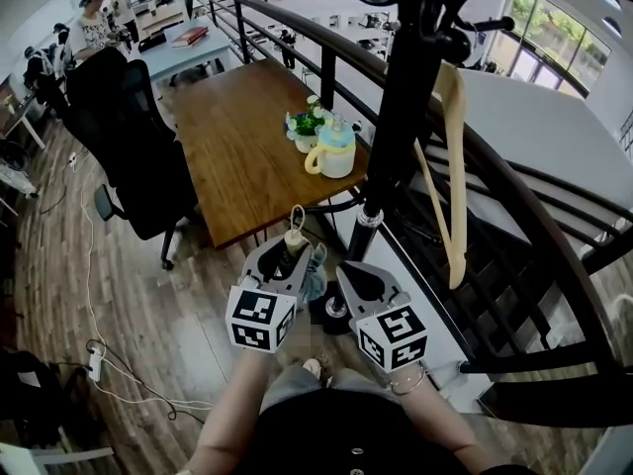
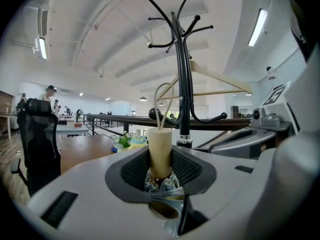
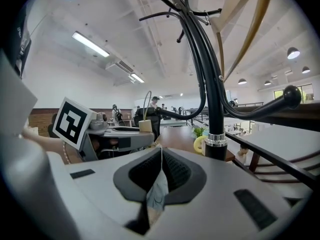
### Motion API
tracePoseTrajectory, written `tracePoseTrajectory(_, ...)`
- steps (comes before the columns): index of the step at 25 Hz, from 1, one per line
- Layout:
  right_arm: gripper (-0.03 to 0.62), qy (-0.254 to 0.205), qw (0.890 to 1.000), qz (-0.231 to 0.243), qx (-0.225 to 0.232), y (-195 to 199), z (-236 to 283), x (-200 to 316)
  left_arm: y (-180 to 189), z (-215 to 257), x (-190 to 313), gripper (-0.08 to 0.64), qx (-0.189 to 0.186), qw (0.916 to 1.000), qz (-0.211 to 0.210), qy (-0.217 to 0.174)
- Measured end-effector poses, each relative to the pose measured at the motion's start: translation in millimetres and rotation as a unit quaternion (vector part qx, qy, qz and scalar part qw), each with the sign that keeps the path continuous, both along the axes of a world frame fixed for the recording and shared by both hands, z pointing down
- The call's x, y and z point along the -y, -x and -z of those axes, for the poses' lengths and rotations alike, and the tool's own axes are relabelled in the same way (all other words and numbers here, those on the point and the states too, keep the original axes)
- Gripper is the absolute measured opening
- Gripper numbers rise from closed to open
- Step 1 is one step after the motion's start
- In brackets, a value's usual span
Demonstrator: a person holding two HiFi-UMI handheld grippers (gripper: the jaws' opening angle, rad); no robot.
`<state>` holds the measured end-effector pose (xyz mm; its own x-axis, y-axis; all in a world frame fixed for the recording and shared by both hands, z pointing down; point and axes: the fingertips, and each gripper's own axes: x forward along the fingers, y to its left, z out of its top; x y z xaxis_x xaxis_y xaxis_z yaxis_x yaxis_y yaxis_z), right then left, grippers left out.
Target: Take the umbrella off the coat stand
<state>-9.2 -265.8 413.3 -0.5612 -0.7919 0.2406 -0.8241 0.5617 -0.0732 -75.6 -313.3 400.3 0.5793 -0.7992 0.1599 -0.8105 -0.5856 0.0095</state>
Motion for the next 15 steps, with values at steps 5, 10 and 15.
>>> tracePoseTrajectory(5, 0.029, -0.003, 1.000, 0.013, 0.002, 2.1, 1.4, -4.3, 5.5, 3.3, -12.4, 0.143, -0.002, 0.9999, 0.011, -0.005)
tracePoseTrajectory(10, 0.029, -0.023, 0.999, 0.035, 0.018, 7.4, 10.8, -8.6, 16.3, 3.1, -27.6, 0.143, -0.015, 0.9996, 0.023, -0.001)
tracePoseTrajectory(15, 0.029, -0.037, 0.998, 0.043, 0.035, 14.5, 22.0, -13.9, 28.4, 1.5, -48.0, 0.143, -0.015, 0.9994, 0.030, 0.009)
